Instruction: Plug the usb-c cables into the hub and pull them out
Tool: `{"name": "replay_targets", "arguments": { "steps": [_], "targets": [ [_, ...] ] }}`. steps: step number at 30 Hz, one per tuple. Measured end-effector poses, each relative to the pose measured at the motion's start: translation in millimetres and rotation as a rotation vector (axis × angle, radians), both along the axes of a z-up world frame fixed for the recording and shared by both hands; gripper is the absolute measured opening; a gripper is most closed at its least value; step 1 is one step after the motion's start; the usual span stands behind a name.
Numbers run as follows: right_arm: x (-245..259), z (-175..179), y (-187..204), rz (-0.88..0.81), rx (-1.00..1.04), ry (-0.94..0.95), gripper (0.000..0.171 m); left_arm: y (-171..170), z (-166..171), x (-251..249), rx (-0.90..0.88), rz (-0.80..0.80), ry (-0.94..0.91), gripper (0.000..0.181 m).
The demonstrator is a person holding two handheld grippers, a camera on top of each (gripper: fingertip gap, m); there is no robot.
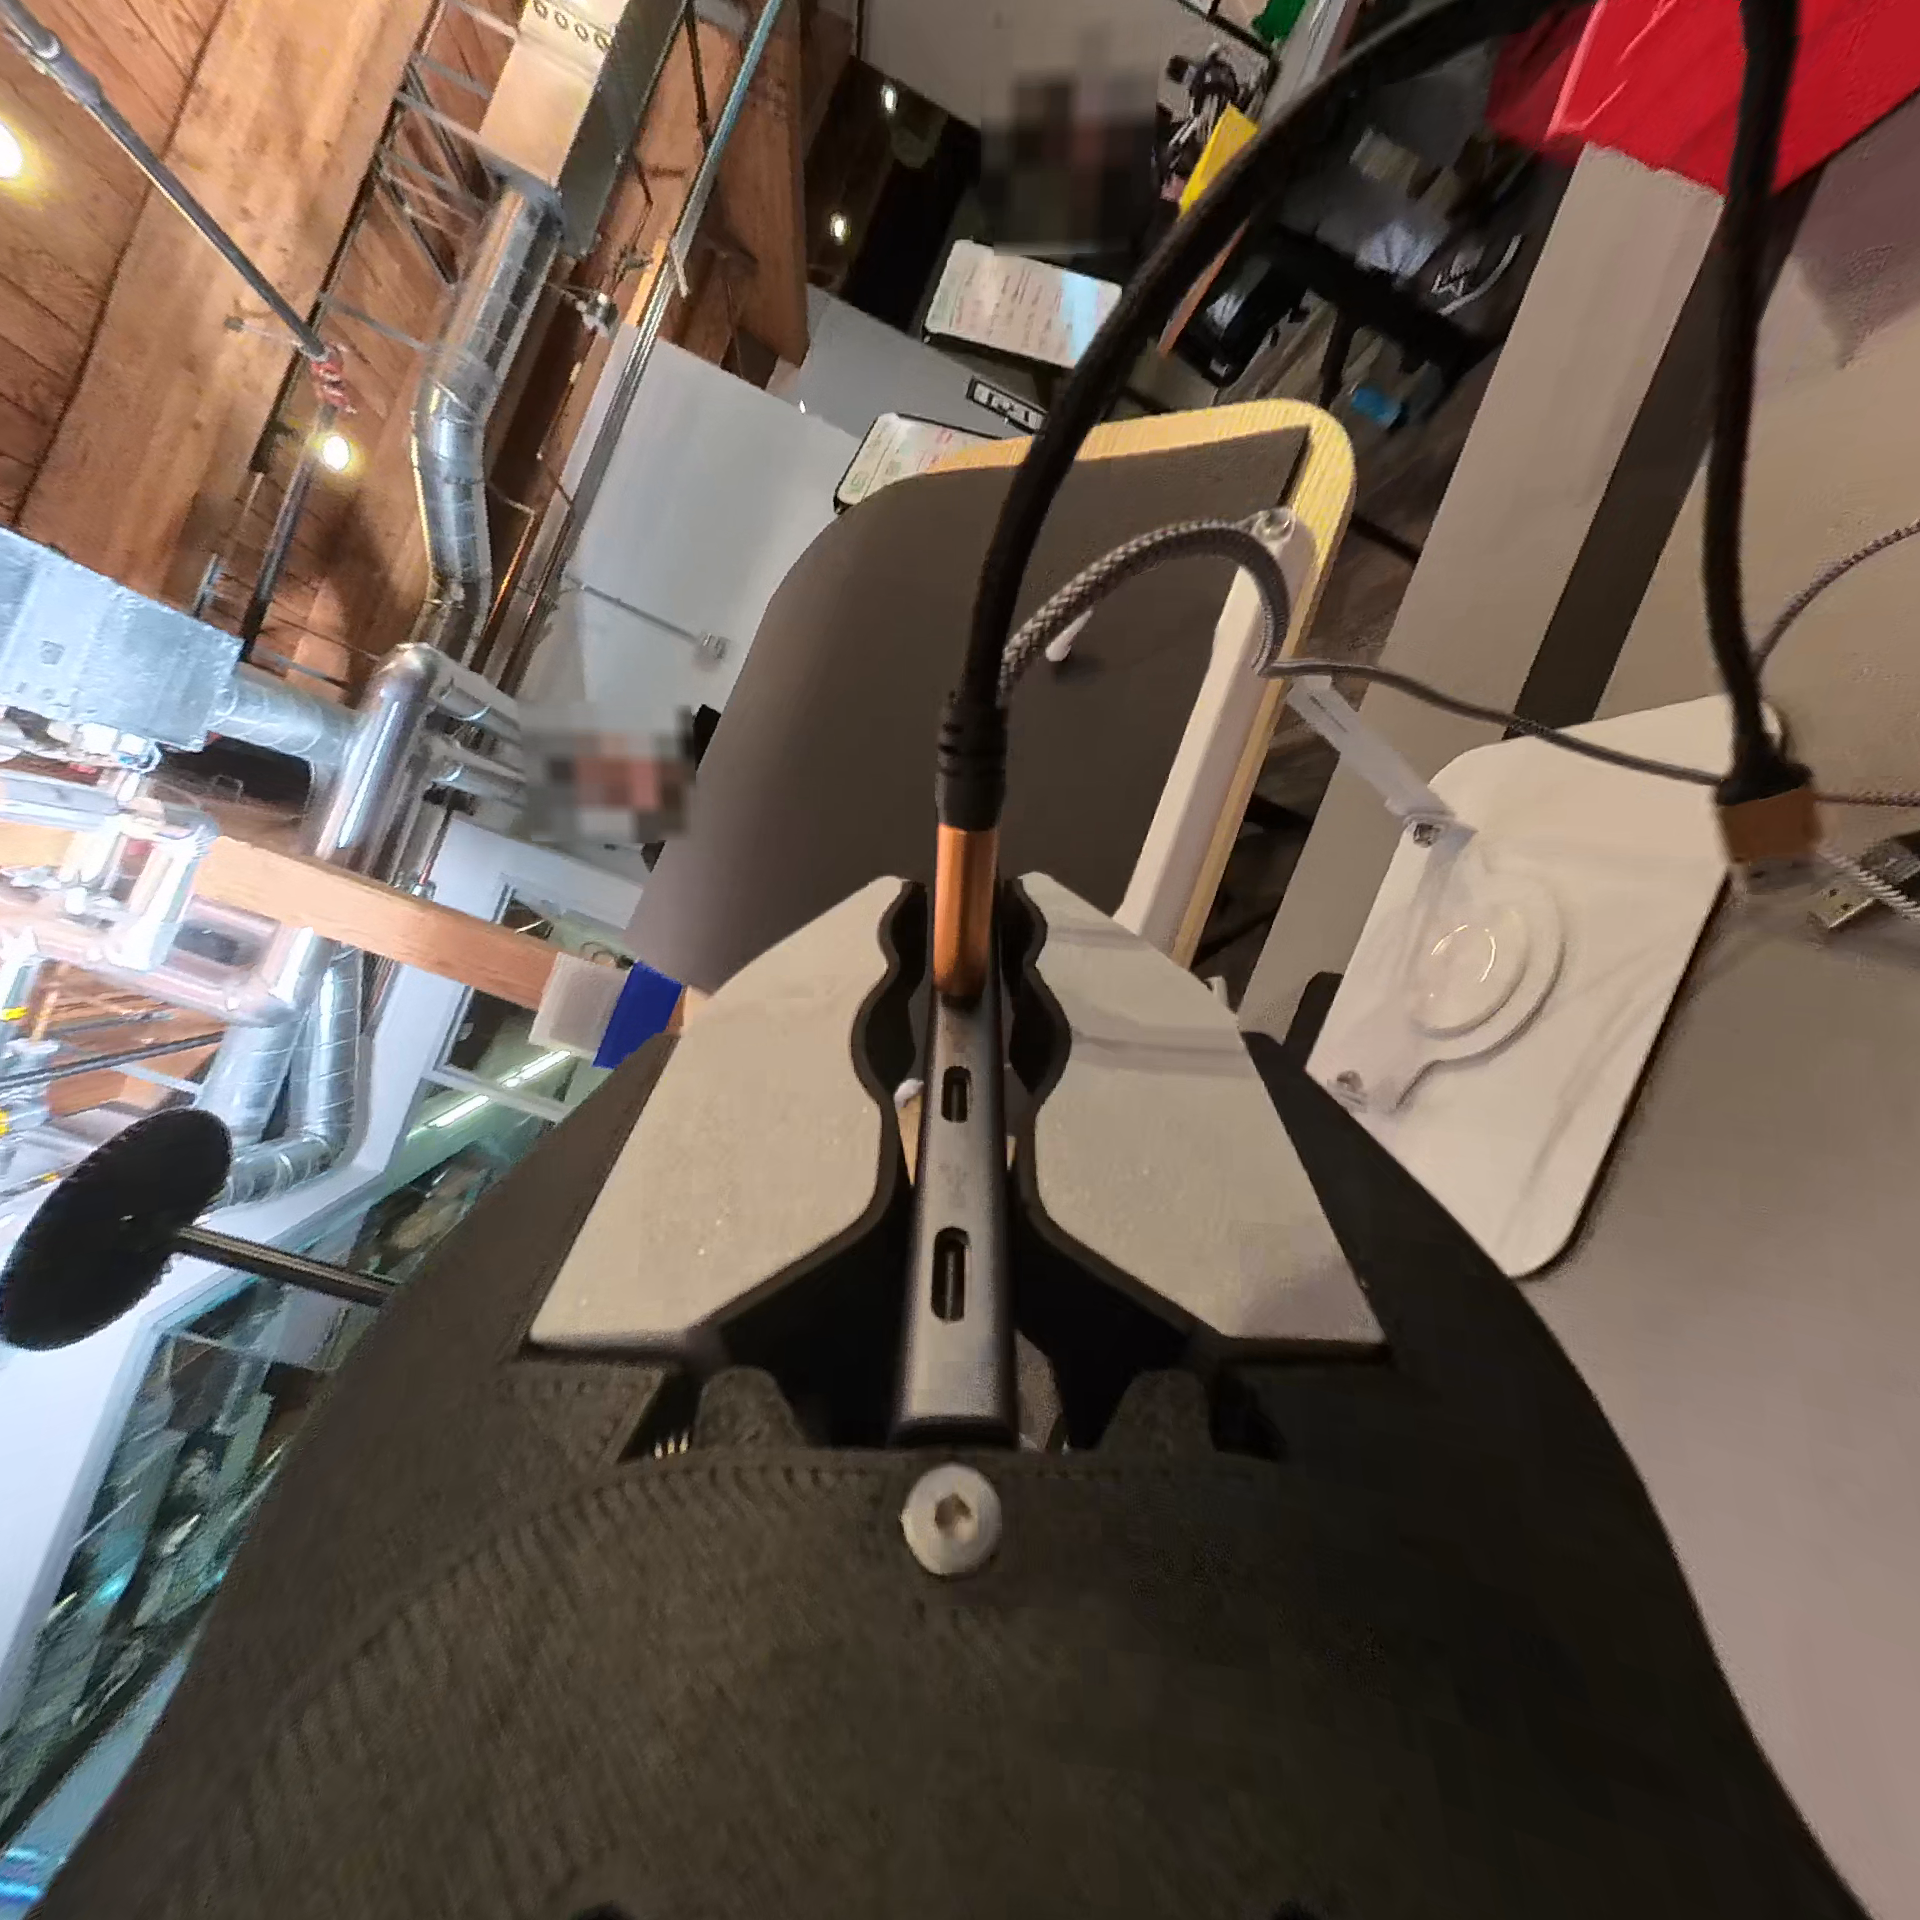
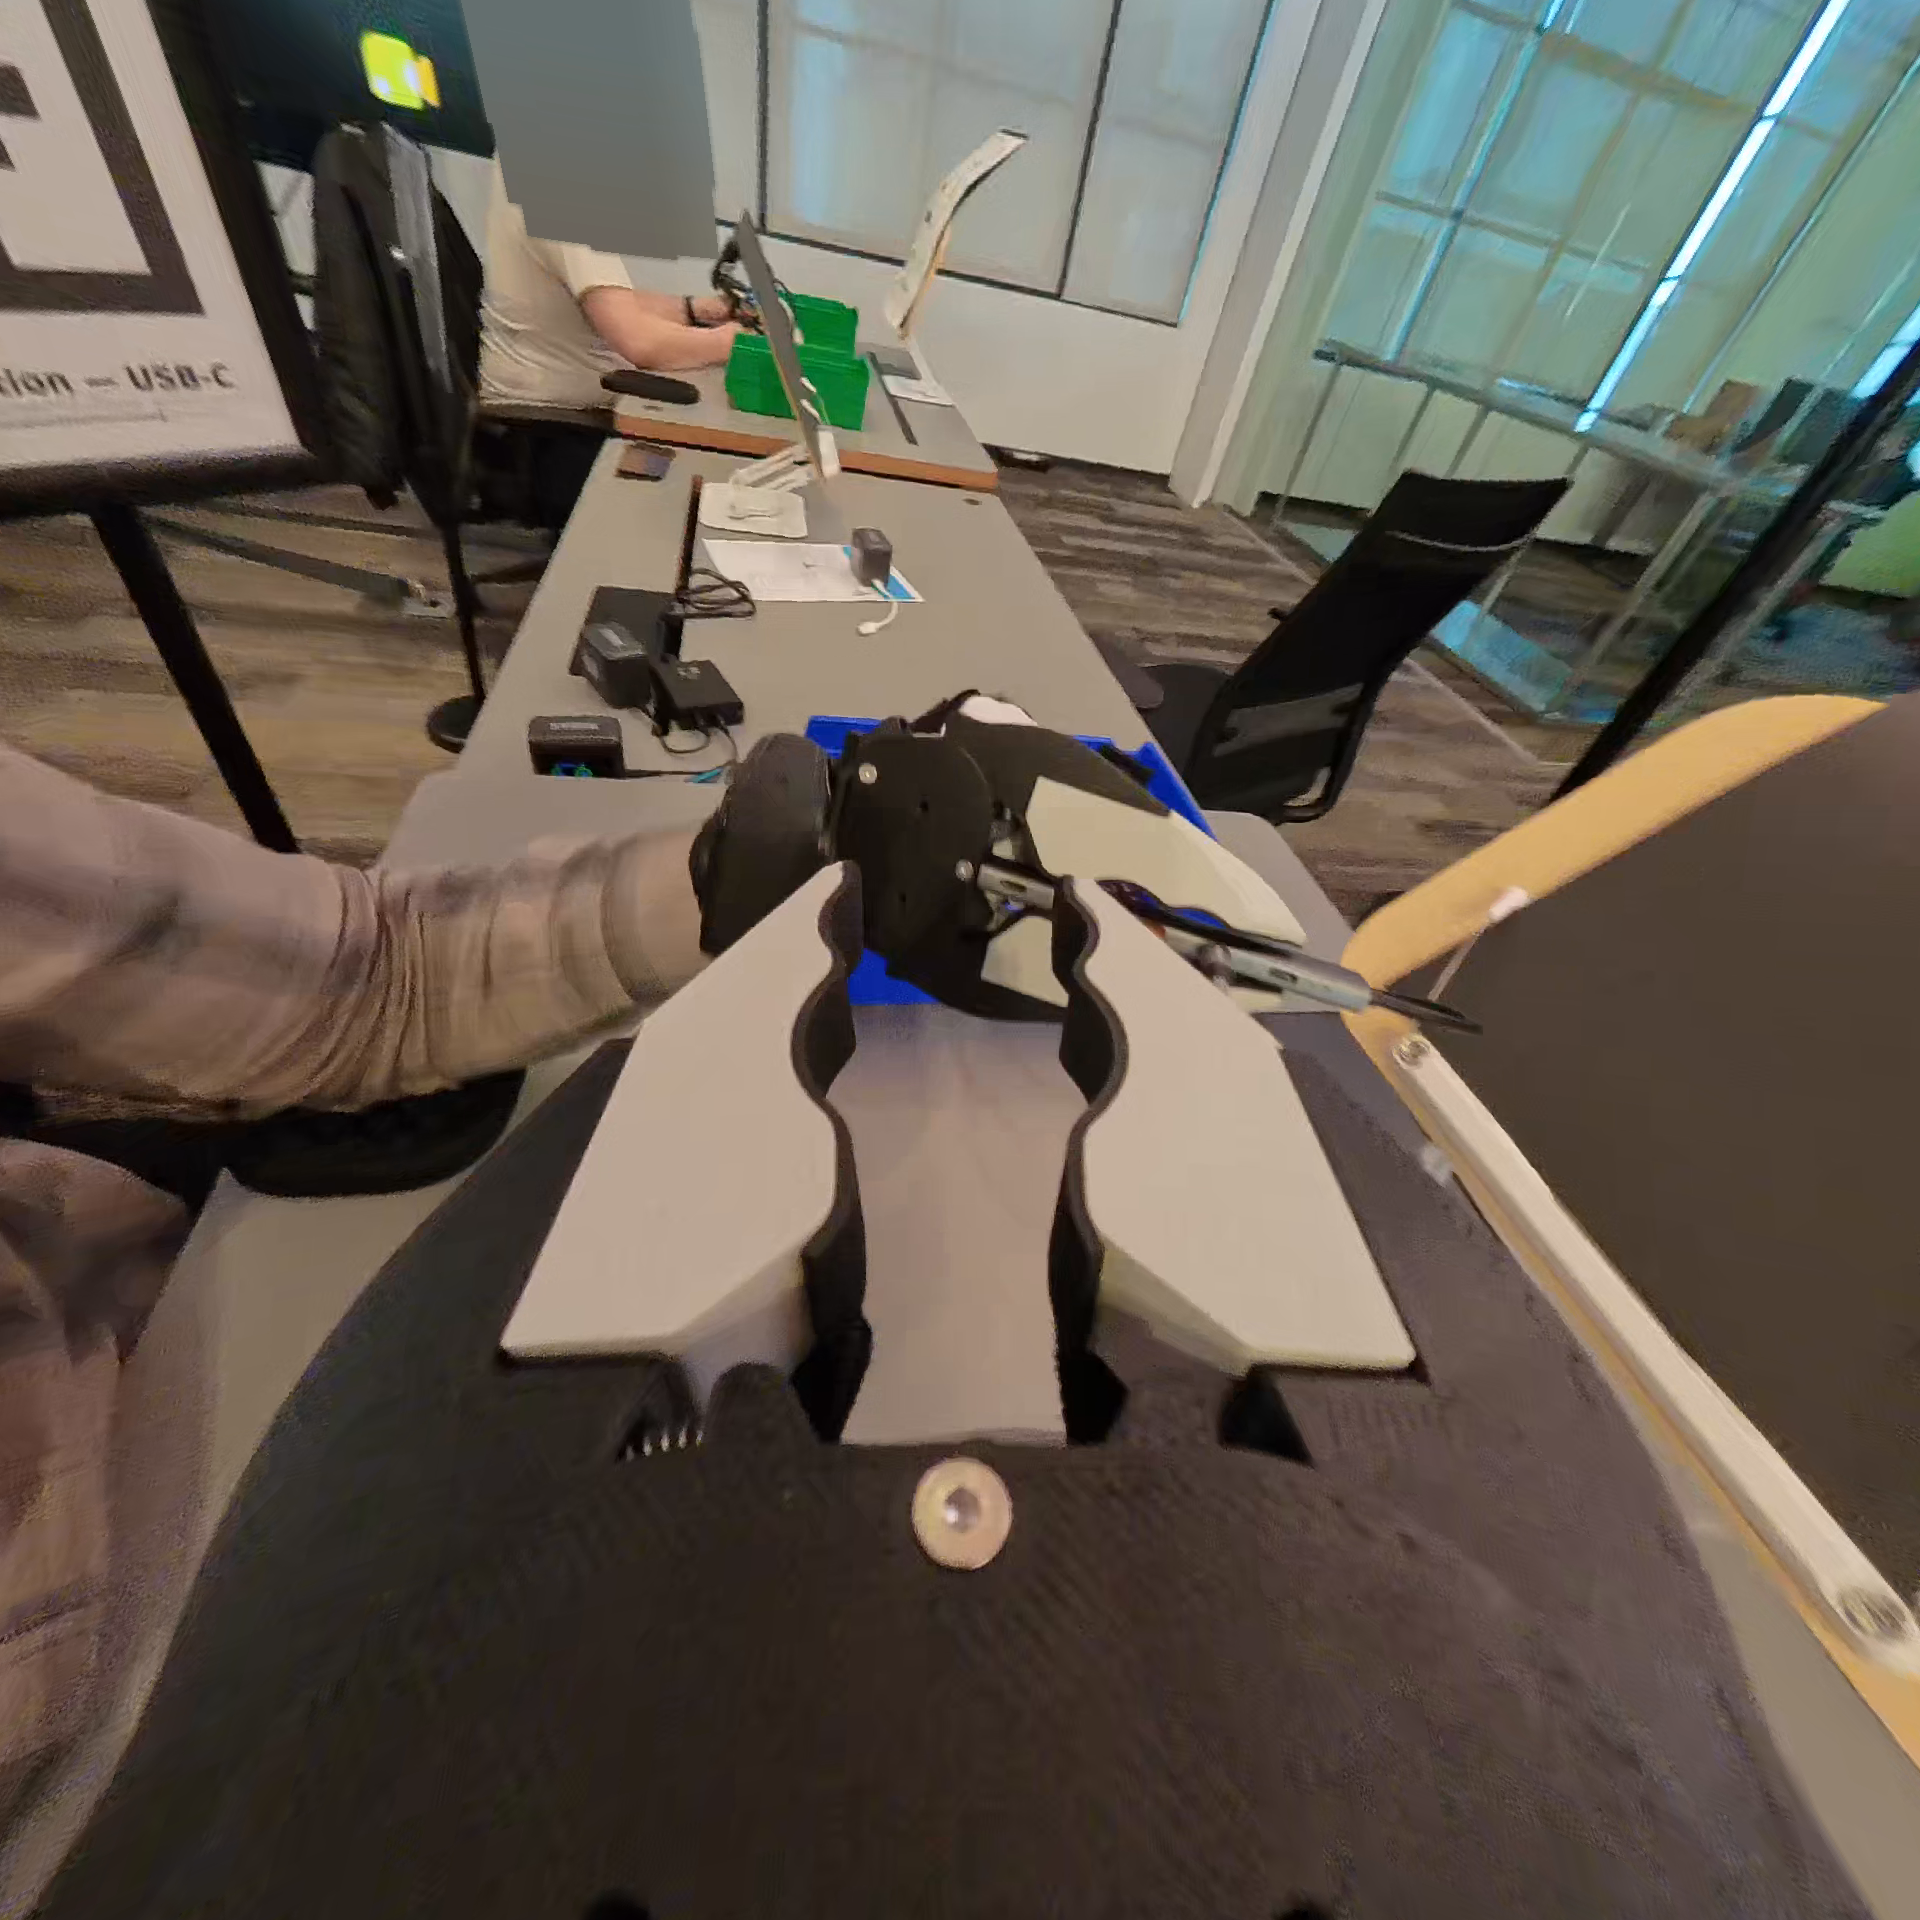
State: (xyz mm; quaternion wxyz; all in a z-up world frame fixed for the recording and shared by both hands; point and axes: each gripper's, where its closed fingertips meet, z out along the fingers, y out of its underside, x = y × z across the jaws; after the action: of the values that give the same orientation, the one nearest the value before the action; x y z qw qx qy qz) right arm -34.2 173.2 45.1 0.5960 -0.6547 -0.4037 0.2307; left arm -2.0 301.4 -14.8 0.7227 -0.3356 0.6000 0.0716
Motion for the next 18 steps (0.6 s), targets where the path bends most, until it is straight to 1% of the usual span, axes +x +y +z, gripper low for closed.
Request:
{"name": "replay_targets", "arguments": {
  "steps": [2, 3, 6, 7, 8, 10, 13, 16, 18],
  "targets": [
    [-7, 11, 16, 0.007, 0.009, 0.021, 0.036, 5, -1, -3, 0.011, 0.032, 0.019, 0.015],
    [-8, 22, 22, 0.024, 0.018, 0.079, 0.035, 7, -2, -4, 0.021, 0.045, 0.025, 0.015],
    [0, 62, 28, 0.117, 0.030, 0.390, 0.033, 10, -2, -5, 0.020, 0.057, 0.029, 0.015],
    [8, 69, 28, 0.134, 0.053, 0.476, 0.031, 10, -1, -6, 0.021, 0.059, 0.028, 0.016],
    [17, 67, 33, 0.101, 0.068, 0.517, 0.029, 10, 1, -7, 0.025, 0.062, 0.026, 0.015],
    [28, 50, 42, 0.024, 0.108, 0.487, 0.026, 12, 6, -11, 0.029, 0.079, 0.015, 0.015],
    [29, 27, 44, 0.014, 0.082, 0.433, 0.026, 11, 11, -13, 0.039, 0.083, 0.013, 0.015],
    [20, 10, 45, -0.021, 0.094, 0.261, 0.028, 10, 11, -13, 0.047, 0.090, 0.027, 0.015],
    [17, 3, 45, -0.045, 0.085, 0.197, 0.028, 9, 11, -13, 0.047, 0.092, 0.034, 0.015]
  ]
}}
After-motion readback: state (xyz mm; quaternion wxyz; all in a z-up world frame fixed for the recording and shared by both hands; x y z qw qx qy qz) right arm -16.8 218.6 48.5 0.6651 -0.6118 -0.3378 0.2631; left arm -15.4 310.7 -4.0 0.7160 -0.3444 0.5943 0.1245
